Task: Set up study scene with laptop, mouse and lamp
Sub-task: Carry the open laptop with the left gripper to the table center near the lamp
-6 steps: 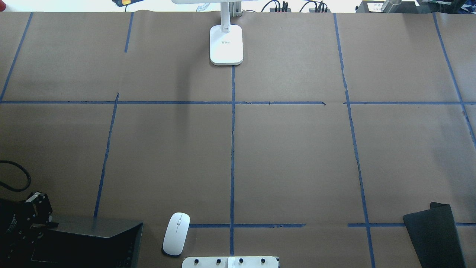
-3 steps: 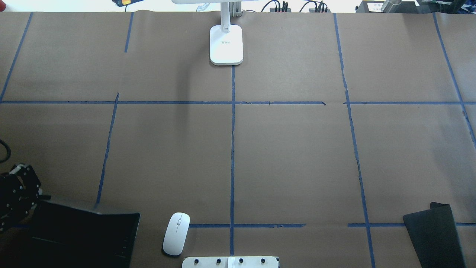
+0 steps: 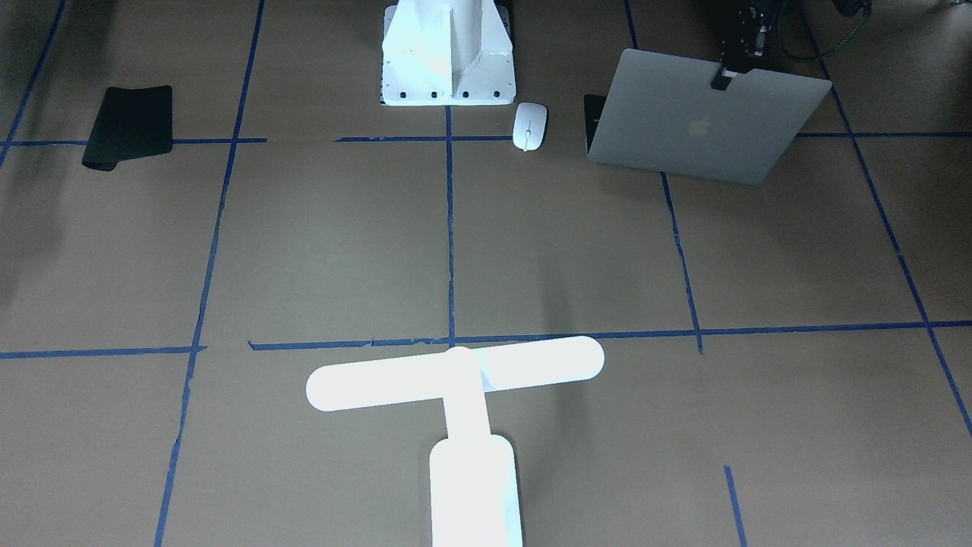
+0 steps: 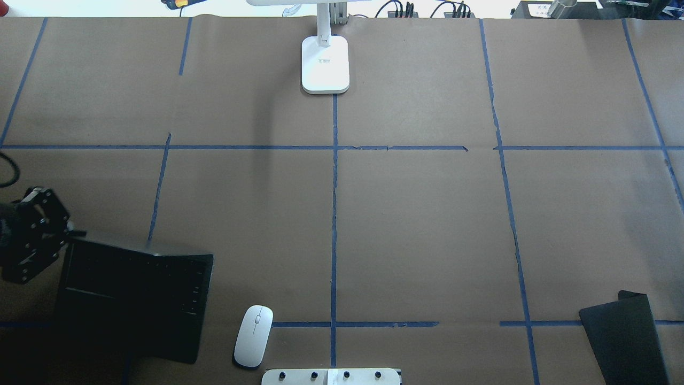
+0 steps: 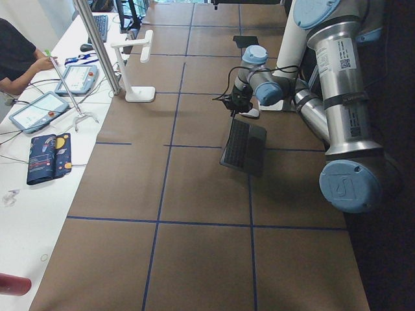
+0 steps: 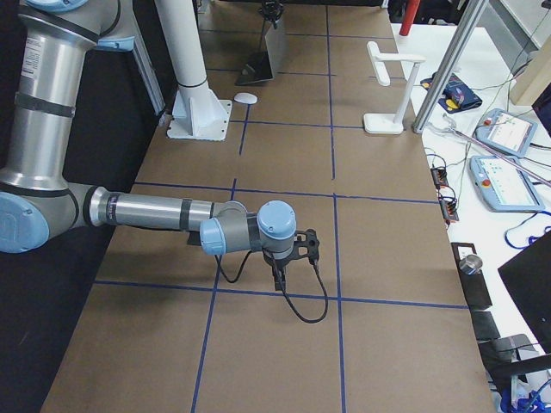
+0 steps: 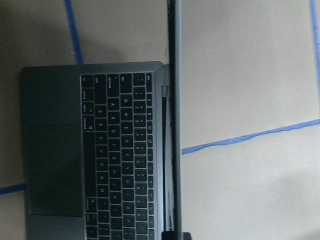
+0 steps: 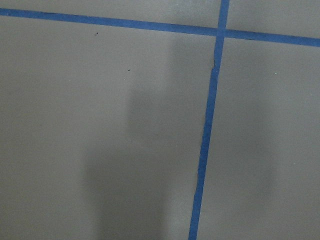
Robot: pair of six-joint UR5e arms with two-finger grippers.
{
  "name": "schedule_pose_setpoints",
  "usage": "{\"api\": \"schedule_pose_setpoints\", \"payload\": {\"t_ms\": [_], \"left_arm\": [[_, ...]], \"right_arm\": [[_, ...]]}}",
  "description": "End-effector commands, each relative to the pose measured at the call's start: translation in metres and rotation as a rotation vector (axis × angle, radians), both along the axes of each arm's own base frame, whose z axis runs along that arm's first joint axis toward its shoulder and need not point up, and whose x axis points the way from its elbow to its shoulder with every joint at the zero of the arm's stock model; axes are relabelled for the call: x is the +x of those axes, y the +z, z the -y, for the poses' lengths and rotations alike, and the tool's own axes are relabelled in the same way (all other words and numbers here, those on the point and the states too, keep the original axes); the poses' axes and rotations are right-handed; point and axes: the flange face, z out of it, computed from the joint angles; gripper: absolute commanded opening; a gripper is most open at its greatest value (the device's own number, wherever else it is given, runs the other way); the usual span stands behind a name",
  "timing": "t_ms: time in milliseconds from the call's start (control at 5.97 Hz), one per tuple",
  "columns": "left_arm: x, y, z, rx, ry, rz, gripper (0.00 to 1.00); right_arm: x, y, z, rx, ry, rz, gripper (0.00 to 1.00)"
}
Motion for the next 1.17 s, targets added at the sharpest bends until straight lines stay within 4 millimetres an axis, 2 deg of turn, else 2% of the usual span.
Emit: {"api": "schedule_pose_setpoints", "payload": {"t_ms": [0, 167, 335, 502, 670, 837, 1005], "left_arm": [[0.063, -0.049, 0.065, 0.059, -0.032, 0.047, 0.00], [0.079, -0.078, 0.092, 0.053, -0.058, 0.053, 0.00], [0.113, -0.101, 0.128, 0.043, -0.094, 0.051, 0.00], [0.139, -0.120, 0.153, 0.045, -0.122, 0.056, 0.00], [0.157, -0.132, 0.165, 0.023, -0.143, 0.042, 0.00], [0.191, -0.163, 0.192, -0.014, -0.171, 0.028, 0.00], [0.213, -0.181, 0.207, -0.049, -0.195, 0.021, 0.00]], "right_arm": [[0.000, 0.009, -0.002, -0.019, -0.001, -0.002, 1.00], [0.000, 0.009, -0.002, -0.020, -0.002, 0.007, 1.00], [0.000, 0.009, -0.002, -0.020, -0.002, 0.007, 1.00], [-0.001, 0.010, -0.004, -0.027, -0.003, 0.014, 1.00], [-0.001, 0.010, -0.004, -0.028, -0.005, 0.023, 1.00], [-0.001, 0.010, -0.004, -0.028, -0.005, 0.025, 1.00], [-0.001, 0.011, -0.006, -0.032, -0.005, 0.026, 1.00]]}}
